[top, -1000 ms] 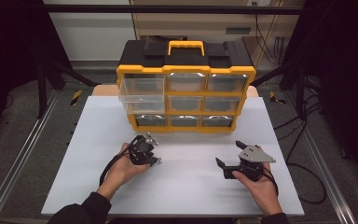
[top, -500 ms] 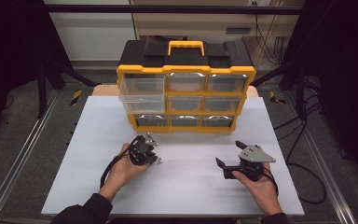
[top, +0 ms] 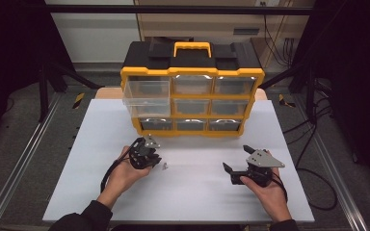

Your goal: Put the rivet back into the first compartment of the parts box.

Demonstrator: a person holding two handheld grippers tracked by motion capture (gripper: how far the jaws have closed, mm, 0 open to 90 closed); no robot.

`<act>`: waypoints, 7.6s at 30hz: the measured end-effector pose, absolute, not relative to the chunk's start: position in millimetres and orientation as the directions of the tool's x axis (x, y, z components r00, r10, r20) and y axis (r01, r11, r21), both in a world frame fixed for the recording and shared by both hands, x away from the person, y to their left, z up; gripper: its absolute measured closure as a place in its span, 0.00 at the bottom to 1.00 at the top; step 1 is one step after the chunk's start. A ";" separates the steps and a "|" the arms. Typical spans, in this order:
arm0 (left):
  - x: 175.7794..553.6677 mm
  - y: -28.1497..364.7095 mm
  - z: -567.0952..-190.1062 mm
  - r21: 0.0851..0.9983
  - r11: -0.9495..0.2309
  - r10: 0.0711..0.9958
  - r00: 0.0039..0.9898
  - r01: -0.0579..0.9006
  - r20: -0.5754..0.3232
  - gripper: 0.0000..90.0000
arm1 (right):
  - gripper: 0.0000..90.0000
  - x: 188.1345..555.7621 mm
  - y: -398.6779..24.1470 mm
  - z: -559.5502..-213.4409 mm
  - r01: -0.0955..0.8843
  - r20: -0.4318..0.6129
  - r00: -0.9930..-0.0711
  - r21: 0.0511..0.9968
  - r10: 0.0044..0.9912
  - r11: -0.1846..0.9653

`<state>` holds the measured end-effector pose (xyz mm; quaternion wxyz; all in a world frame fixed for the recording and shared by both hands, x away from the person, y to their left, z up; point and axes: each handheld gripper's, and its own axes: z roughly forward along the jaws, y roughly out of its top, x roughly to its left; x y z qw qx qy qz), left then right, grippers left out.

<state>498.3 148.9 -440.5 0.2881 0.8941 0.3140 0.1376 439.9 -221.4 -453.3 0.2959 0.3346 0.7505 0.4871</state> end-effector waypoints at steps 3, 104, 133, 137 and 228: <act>493.2 149.6 -430.0 0.626 -0.626 0.639 0.766 0.465 0.070 0.89 | 0.05 439.9 -221.5 -453.3 0.215 -0.118 -0.601 0.929 0.791 0.302; 453.5 109.2 -257.6 0.840 -0.513 0.521 0.842 0.178 0.139 0.89 | 0.05 440.3 -220.5 -454.1 0.215 -0.124 -0.604 0.926 0.787 0.311; 458.4 120.0 -232.0 0.882 -0.435 0.547 0.831 0.178 0.102 0.89 | 0.05 440.3 -220.3 -454.4 0.223 -0.118 -0.604 0.925 0.788 0.309; 460.0 122.2 -227.2 0.888 -0.426 0.554 0.826 0.173 0.104 0.89 | 0.05 440.3 -220.4 -454.4 0.221 -0.119 -0.604 0.925 0.788 0.310; 446.2 112.8 -228.4 0.926 -0.378 0.610 0.757 0.018 0.234 0.18 | 0.04 439.5 -221.8 -452.1 0.211 -0.105 -0.611 0.934 0.785 0.289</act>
